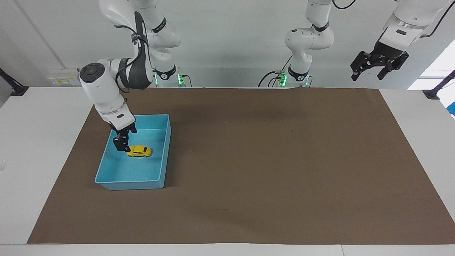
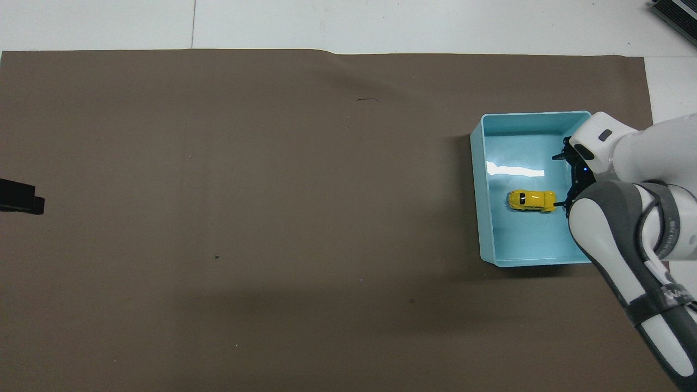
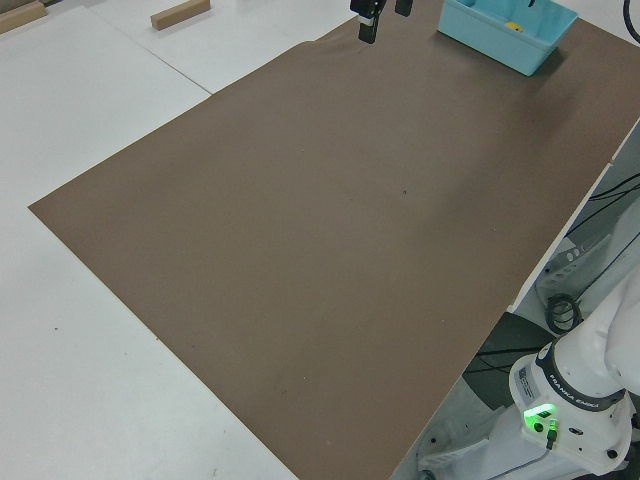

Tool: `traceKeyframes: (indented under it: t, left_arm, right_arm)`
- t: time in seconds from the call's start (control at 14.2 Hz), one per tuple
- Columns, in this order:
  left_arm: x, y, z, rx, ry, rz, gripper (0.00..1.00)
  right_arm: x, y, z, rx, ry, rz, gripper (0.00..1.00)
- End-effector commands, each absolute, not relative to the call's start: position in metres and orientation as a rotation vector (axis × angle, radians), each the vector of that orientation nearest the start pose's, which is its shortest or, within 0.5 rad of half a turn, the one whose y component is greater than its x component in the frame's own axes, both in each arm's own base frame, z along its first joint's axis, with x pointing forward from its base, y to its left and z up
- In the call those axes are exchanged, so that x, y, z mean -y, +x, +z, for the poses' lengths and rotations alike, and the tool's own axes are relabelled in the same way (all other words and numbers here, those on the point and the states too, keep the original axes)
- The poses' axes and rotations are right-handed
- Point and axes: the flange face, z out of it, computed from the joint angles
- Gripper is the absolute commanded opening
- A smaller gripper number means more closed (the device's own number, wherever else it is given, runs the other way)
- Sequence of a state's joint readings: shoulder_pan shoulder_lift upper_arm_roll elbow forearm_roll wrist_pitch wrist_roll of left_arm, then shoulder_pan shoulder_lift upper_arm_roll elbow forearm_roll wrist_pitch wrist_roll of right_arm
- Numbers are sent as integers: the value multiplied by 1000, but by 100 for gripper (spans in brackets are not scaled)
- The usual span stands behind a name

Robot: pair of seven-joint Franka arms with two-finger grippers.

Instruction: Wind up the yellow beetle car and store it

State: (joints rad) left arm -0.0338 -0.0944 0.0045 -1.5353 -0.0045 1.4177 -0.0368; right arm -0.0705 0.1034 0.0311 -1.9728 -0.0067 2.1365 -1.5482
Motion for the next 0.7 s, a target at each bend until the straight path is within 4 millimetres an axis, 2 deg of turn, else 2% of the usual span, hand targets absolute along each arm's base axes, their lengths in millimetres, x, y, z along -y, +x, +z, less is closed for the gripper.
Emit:
traceKeyframes:
  t: [0.0, 0.28, 0.63]
  left_arm:
    - [12, 502, 683, 13, -3156, 44, 100]
    - [12, 502, 683, 13, -3156, 44, 100]
    - [12, 502, 683, 13, -3156, 44, 100]
  right_arm:
    - [20, 584, 451, 2086, -2401, -80, 100]
    - [10, 573, 503, 1869, -2584, -106, 100]
    - [-15, 569, 536, 1627, -2737, -130, 100]
